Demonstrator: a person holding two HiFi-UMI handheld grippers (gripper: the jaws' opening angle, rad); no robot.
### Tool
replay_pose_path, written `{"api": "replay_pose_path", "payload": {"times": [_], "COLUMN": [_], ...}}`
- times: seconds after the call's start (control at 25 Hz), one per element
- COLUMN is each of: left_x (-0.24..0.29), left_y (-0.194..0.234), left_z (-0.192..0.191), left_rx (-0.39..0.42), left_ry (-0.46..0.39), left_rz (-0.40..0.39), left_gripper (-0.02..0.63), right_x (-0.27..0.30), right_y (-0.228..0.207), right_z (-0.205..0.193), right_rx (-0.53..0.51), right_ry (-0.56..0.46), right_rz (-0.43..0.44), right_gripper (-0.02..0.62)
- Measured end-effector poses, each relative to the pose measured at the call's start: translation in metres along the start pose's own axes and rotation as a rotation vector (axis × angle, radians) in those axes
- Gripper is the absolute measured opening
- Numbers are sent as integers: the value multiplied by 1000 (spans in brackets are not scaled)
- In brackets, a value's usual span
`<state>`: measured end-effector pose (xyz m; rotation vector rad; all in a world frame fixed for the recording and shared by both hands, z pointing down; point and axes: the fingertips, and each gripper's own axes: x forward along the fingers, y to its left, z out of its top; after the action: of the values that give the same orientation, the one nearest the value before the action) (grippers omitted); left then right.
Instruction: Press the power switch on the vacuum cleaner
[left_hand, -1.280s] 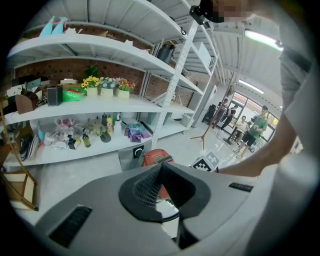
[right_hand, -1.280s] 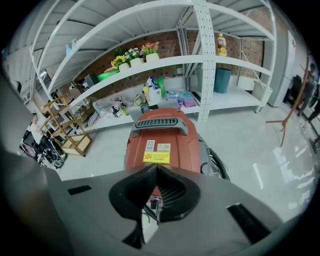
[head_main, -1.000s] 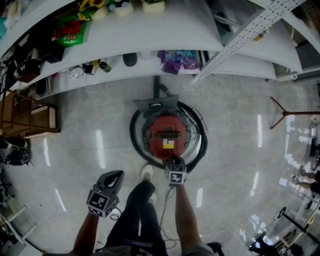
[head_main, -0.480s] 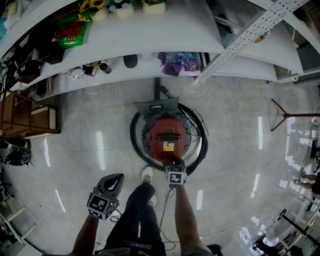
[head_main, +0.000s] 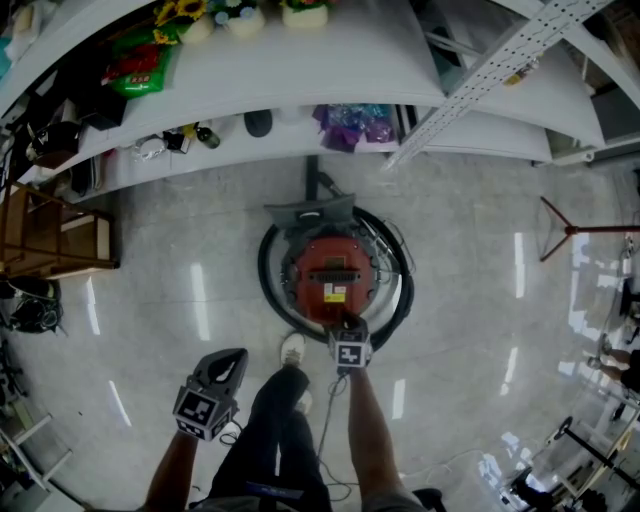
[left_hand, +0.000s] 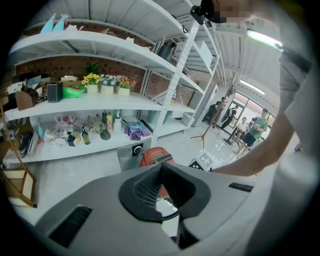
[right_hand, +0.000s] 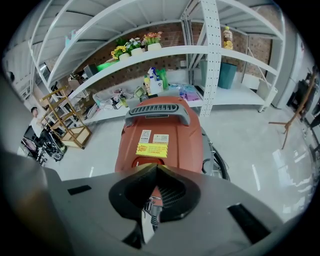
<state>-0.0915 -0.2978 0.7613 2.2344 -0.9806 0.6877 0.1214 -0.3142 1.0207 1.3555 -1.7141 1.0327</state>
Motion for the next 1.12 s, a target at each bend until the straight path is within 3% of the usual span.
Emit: {"api": "replay_pose_path", "payload": {"times": [1.12], "left_x": [2], "left_y": [2], "left_z": [-2], "left_rx": [5], "left_ry": [6], "left_rz": [16], "left_gripper": [8], "right_x": [6], "right_y": [-3], "right_z": [-2], "right_rx": [38], "right_ry": [10], "right_rz": [5], "right_gripper": [12]}}
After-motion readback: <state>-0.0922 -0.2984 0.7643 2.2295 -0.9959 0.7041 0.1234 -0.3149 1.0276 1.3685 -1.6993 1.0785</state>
